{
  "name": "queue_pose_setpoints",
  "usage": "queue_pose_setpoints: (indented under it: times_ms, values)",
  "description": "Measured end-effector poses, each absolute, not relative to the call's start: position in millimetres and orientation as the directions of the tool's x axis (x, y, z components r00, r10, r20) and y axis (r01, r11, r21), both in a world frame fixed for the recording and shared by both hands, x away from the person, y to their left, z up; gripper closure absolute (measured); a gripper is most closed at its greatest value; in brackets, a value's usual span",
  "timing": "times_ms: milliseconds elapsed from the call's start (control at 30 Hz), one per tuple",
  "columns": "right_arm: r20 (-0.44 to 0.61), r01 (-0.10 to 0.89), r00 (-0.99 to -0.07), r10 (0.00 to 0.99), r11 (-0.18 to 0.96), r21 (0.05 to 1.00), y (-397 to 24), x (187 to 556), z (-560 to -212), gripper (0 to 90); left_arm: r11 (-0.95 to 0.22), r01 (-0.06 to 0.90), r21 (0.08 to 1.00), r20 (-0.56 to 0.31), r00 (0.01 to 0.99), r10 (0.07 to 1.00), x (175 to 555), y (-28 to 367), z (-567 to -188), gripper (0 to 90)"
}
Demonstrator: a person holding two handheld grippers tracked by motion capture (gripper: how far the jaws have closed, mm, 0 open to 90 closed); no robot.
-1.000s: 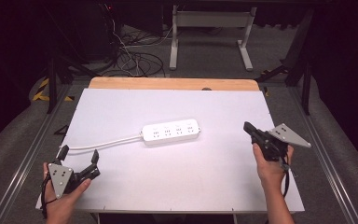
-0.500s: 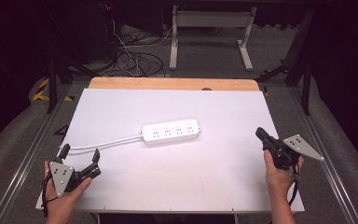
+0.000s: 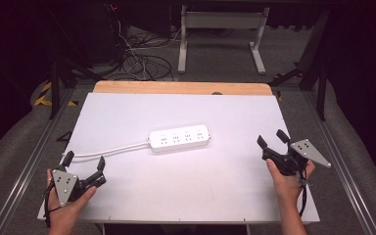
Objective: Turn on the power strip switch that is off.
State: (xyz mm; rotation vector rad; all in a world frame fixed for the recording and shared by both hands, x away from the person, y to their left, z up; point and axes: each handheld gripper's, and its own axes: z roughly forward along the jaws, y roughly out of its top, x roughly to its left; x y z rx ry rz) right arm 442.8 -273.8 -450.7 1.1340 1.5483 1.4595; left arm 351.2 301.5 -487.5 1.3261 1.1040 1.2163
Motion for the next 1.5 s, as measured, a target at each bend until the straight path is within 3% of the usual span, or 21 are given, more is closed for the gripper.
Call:
queue_pose_setpoints:
  times_ms: [67,367,1500]
  values:
    - [0.06,0.118,-0.338,0.939,-0.021,0.993,-270.2,444.8,-452.4,6.2,-0.099,0.004,0.995,0.098,0.084,0.992,351.3,301.7,-487.6,7.6]
    - [-0.01,0.074,-0.336,0.942,0.037,0.997,-258.4,446.2,-454.5,3.0,-0.101,0.005,0.995,0.1,0.082,0.992,351.5,302.1,-487.7,7.6]
    - [-0.059,0.099,-0.365,0.929,0.102,0.99,-246.3,448.5,-458.4,4.5,-0.099,0.006,0.995,0.098,0.076,0.992,346.9,305.6,-488.0,7.6]
